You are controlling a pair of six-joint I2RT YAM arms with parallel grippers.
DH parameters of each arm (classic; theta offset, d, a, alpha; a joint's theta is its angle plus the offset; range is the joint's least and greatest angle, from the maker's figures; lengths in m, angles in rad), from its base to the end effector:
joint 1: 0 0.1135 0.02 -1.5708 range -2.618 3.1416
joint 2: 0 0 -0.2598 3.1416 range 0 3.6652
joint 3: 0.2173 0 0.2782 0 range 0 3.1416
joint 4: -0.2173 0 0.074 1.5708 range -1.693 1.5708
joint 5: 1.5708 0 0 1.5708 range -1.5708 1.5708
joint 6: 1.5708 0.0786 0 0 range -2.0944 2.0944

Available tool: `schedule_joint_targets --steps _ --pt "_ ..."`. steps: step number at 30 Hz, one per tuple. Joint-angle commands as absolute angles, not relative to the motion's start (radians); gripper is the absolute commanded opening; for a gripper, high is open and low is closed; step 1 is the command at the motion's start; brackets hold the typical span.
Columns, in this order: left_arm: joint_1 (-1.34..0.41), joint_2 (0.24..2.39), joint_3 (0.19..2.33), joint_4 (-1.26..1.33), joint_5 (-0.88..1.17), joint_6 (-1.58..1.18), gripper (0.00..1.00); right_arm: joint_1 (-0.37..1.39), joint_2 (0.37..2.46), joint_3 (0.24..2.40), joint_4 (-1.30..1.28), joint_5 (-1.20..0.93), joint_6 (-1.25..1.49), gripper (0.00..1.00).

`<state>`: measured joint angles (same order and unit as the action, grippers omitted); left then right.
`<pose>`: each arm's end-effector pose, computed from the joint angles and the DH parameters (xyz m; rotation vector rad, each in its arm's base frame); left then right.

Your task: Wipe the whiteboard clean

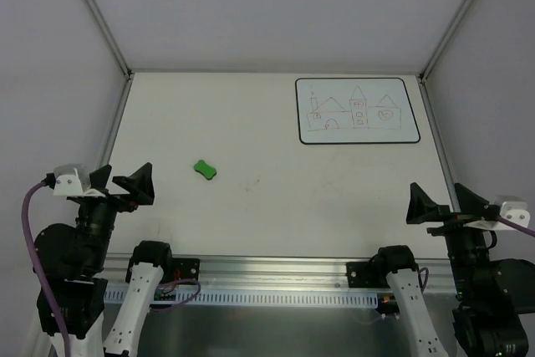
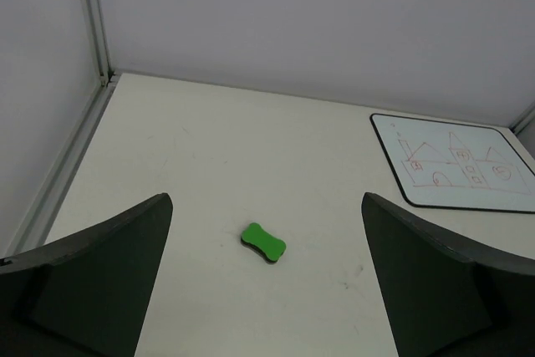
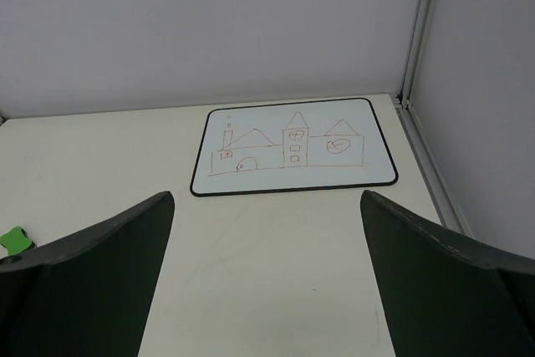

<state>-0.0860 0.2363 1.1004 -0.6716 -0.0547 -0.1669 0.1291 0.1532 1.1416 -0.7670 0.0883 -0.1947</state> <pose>0.0481 0.0002 0.4490 -0.1016 1.3770 -0.1738 0.0119 -0.0054 0.4465 -0.1439 1.3435 -0.1149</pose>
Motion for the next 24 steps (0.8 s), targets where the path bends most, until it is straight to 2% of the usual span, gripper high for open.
schedule_joint_targets --steps 1,7,10,17,24 --pt "-0.094 0.273 1.083 -0.655 -0.021 -0.187 0.99 0.133 0.173 1.131 -0.716 0.051 -0.184 0.99" --pt "-0.094 0.346 1.019 -0.655 0.041 -0.245 0.99 0.133 0.291 1.094 -0.716 -0.072 -0.059 0.99" --pt "-0.094 0.402 0.988 -0.653 0.084 -0.27 0.99 0.133 0.414 1.092 -0.7 -0.158 -0.04 0.99" --pt "-0.094 0.489 0.885 -0.623 0.041 -0.278 0.99 0.133 0.693 1.046 -0.545 -0.108 -0.008 0.99" --pt "-0.092 0.506 0.746 -0.516 0.025 -0.302 0.99 0.236 1.171 1.123 -0.395 0.041 -0.005 0.99"
